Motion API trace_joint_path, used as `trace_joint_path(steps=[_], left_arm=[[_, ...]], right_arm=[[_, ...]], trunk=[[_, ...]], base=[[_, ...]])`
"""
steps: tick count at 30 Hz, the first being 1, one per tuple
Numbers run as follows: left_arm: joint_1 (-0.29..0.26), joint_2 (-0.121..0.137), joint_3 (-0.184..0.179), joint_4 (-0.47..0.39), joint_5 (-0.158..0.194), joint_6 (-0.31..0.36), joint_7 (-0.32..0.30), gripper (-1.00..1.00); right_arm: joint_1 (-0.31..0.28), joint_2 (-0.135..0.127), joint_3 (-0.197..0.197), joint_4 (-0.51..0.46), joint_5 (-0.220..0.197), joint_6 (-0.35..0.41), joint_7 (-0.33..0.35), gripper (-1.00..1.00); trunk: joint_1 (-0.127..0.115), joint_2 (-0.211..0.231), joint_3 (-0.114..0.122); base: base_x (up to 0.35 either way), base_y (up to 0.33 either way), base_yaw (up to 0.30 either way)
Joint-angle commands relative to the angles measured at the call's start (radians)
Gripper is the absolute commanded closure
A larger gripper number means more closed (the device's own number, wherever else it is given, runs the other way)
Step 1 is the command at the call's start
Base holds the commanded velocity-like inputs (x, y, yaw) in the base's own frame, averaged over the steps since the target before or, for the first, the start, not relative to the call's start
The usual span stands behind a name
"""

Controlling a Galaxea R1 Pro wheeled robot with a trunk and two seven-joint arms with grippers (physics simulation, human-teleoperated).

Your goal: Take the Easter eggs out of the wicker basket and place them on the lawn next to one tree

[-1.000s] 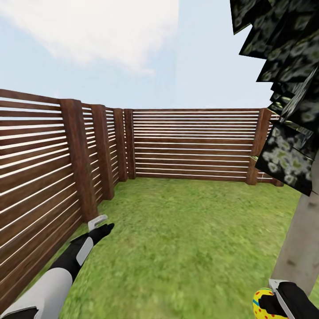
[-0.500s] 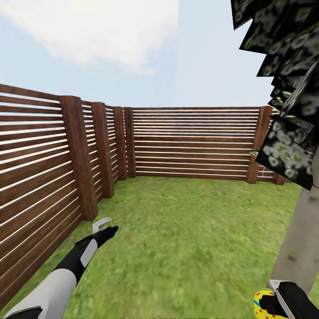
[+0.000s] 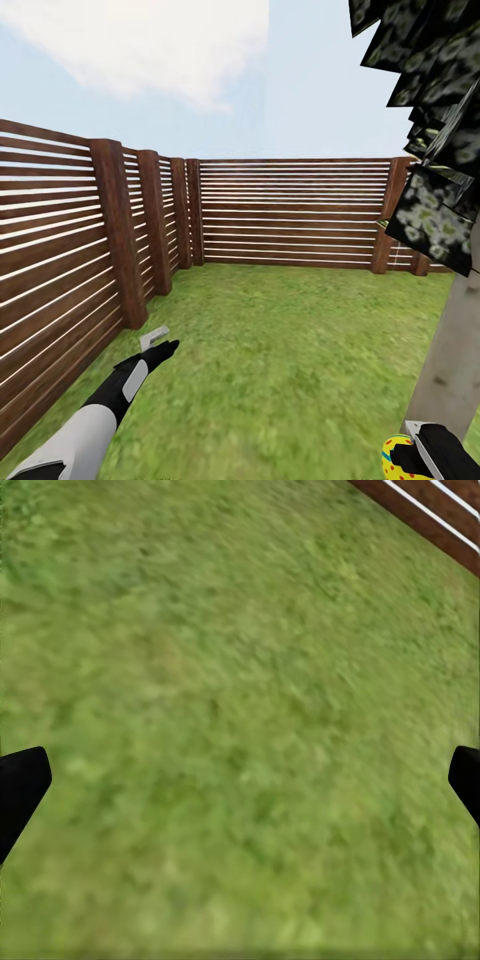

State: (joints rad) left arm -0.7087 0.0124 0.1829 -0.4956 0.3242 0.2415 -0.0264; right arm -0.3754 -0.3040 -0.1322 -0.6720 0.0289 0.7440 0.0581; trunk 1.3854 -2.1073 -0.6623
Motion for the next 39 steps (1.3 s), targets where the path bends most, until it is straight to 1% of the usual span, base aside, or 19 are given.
trace_joint_path(steps=[1, 8, 39], left_arm=[[-0.001, -0.001, 0.004, -0.001, 0.007, 0.007, -0.003, -1.0], [0.0, -0.008, 0.004, -0.002, 0.007, 0.006, -0.003, -1.0], [-0.001, -0.008, 0.004, -0.001, 0.006, 0.005, -0.003, -1.0]], right_arm=[[0.0, 0.0, -0.003, -0.001, 0.003, 0.005, 0.006, 1.0], [0.0, 0.0, -0.003, -0.001, 0.003, 0.005, 0.006, 1.0], [0.0, 0.0, -0.003, 0.0, 0.003, 0.005, 0.006, 1.0]], trunk=[[0.004, -0.008, -0.004], [0.031, -0.057, -0.026], [0.149, -0.274, -0.123]], base=[[0.0, 0.0, 0.0], [0.0, 0.0, 0.0], [0.0, 0.0, 0.0]])
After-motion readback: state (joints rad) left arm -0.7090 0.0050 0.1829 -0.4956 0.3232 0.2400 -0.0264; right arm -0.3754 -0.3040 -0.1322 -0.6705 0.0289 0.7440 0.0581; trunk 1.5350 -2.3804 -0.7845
